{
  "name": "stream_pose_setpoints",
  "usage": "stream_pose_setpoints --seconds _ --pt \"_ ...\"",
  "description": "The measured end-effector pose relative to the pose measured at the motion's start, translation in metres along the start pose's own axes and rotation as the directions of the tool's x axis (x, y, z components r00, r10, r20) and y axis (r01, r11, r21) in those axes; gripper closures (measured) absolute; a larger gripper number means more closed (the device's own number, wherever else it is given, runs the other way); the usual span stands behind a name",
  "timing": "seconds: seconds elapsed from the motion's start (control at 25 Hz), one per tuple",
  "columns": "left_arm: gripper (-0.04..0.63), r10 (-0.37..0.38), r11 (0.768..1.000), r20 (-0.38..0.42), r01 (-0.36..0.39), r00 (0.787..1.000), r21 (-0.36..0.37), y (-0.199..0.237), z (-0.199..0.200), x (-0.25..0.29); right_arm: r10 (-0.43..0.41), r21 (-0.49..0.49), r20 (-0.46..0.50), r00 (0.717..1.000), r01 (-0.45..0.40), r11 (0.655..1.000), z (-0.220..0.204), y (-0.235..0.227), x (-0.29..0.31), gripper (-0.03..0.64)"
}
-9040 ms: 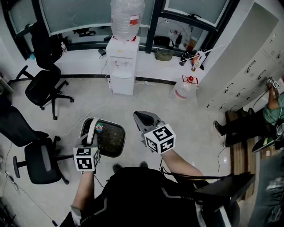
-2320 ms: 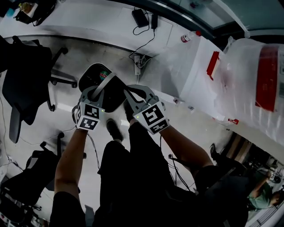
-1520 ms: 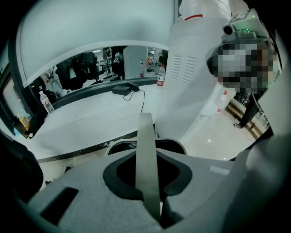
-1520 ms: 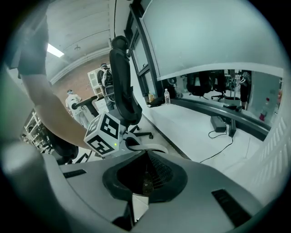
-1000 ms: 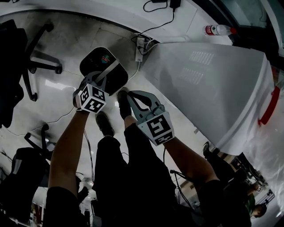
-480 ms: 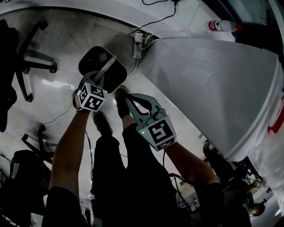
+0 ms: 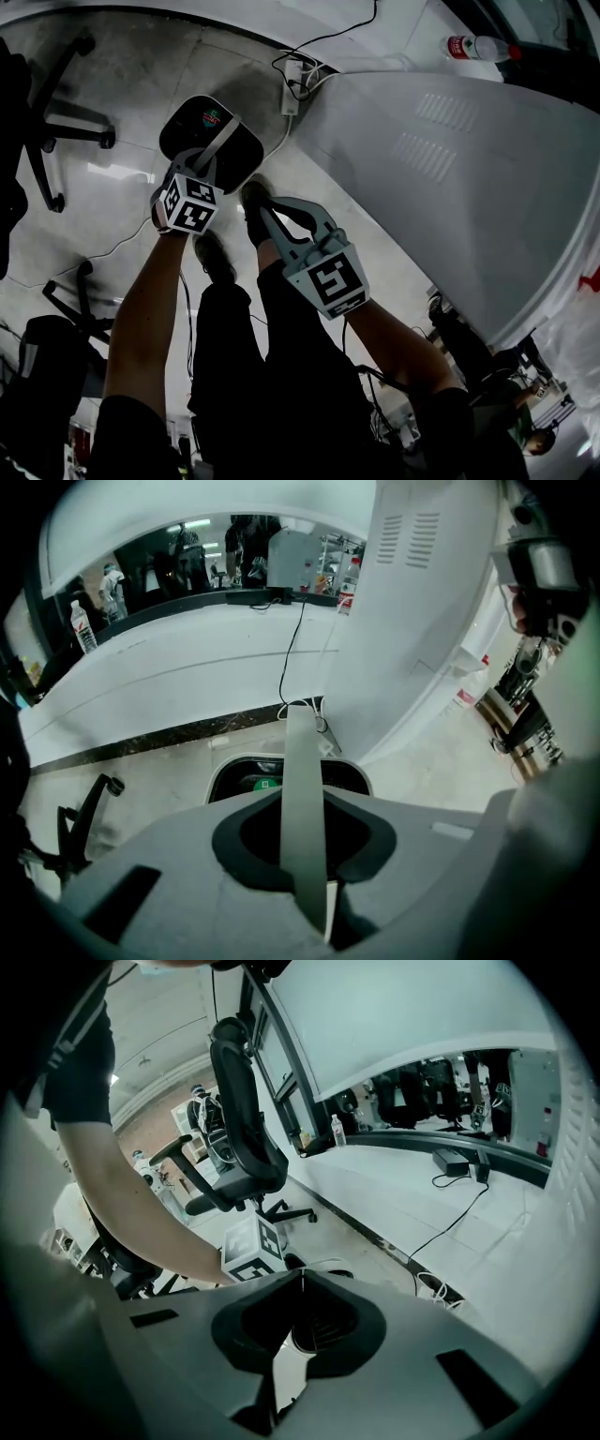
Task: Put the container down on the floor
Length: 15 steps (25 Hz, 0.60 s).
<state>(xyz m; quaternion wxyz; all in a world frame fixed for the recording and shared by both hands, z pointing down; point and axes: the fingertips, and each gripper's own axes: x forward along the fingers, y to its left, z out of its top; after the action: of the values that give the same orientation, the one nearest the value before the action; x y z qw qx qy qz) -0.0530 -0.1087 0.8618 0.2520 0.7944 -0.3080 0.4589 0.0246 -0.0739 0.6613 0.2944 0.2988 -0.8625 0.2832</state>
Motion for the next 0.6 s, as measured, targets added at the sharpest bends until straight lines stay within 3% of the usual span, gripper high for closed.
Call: stream_pose_setpoints --seconds 0.32,0.6 --pt "0.541 0.023 0.999 0.023 -0.022 0.999 -0.048 0.001 0.0 0.0 -0.013 -0.026 -0.021 1.0 0.013 1.0 -0.012 0.002 0.004 0.607" --pt "0.508 0.041 0.997 -0.01 -0.041 0.999 -0.062 -0.003 -0.008 -0.002 0.008 -0.034 -0.021 1.0 -0.009 0.999 -0.014 0.008 0.003 0.607"
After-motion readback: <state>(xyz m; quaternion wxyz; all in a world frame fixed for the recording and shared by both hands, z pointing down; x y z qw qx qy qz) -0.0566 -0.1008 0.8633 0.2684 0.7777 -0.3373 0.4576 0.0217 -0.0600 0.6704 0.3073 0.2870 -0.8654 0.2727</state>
